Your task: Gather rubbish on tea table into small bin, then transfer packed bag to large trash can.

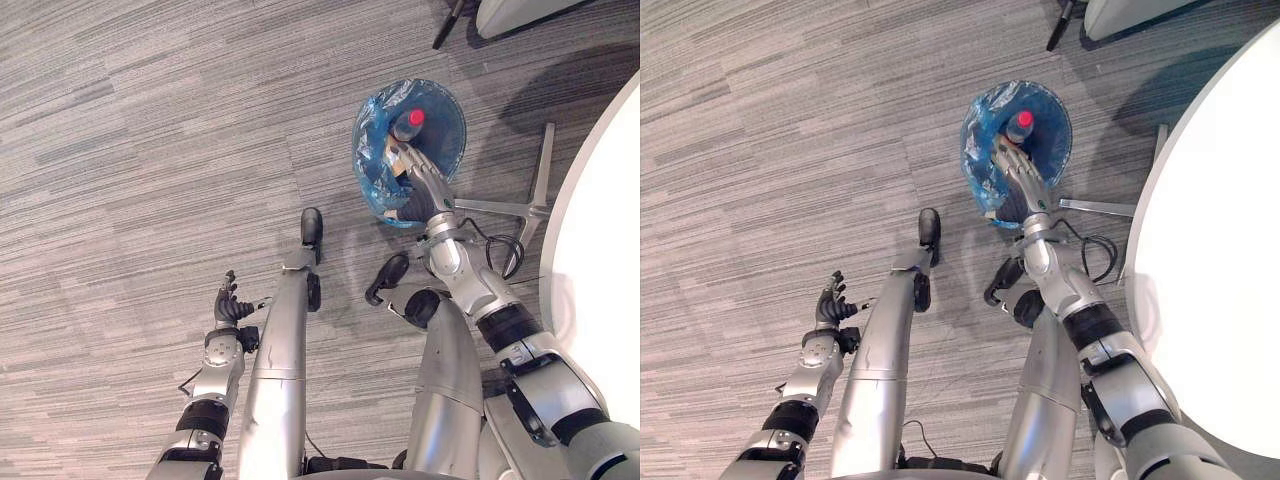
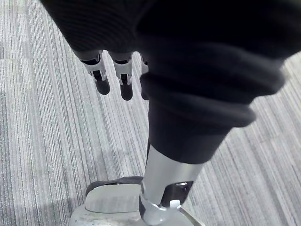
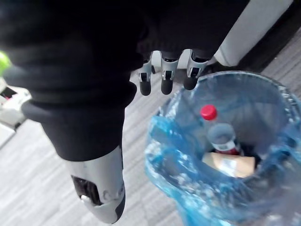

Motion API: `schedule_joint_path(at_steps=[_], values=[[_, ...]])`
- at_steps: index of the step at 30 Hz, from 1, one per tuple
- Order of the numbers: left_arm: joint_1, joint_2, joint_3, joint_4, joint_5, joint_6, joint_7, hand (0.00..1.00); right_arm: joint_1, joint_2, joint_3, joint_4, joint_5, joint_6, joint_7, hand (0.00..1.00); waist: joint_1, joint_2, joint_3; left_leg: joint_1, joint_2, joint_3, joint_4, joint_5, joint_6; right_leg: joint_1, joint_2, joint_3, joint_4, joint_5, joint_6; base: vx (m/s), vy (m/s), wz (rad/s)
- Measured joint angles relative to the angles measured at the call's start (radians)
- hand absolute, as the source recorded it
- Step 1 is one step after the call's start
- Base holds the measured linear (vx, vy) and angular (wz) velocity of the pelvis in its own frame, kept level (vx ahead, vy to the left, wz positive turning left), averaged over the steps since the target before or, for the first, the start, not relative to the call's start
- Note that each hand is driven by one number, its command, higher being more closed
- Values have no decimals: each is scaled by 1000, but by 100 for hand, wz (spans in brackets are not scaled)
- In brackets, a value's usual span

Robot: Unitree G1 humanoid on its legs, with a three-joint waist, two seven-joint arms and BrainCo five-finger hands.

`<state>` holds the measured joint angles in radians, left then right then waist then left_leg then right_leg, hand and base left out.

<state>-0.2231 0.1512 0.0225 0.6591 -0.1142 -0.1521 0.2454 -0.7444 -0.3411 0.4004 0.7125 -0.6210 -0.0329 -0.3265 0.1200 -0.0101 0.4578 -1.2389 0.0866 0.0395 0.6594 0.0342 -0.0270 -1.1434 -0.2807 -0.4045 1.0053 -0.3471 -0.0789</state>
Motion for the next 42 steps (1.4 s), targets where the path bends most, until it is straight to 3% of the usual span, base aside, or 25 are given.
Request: schedule_joint_path(at_steps=[3, 8, 9, 15, 26, 42], values=[[0, 15, -31, -4, 0, -15, -4, 0, -103, 6, 44, 217, -18, 22, 0, 0, 1, 1, -1, -32, -17, -5, -1, 11, 1, -37, -19, -1, 25, -1, 0, -48, -10, 16], [-1, 9, -38, 0, -4, -33, -9, 0, -189, -55, 27, 310, -15, 41, -1, 0, 7, 2, -2, -63, -36, -14, 10, 21, 4, -73, -40, 18, 78, -17, 11, -67, -3, 26], [0, 10, -44, 1, -10, -32, -9, 0, -212, -67, 35, 330, -13, 42, 0, 100, 10, 4, -3, -63, -35, -11, 10, 21, 3, -74, -41, 22, 83, -21, 13, -124, -1, 10], [-37, 18, -59, 7, -24, -30, -14, 0, -248, -91, 75, 334, -8, 40, 6, 100, 28, 10, -22, -109, 1, 44, -2, 21, 3, -135, -37, 27, 87, -30, 19, -101, 5, 5], [-42, 9, -60, -4, -34, -33, -14, 0, -244, -59, 78, 320, 45, 41, -2, 100, 29, 20, -29, -134, -8, 19, 49, 25, 8, -137, -40, 25, 118, -39, 17, -67, 6, 1], [-41, 4, -59, 1, -44, -18, -21, 0, -180, -71, -73, 287, 190, 40, -24, 100, 32, 20, -30, -75, -9, 23, 47, 23, 10, -84, -49, 27, 128, -45, 17, -98, 10, 1]])
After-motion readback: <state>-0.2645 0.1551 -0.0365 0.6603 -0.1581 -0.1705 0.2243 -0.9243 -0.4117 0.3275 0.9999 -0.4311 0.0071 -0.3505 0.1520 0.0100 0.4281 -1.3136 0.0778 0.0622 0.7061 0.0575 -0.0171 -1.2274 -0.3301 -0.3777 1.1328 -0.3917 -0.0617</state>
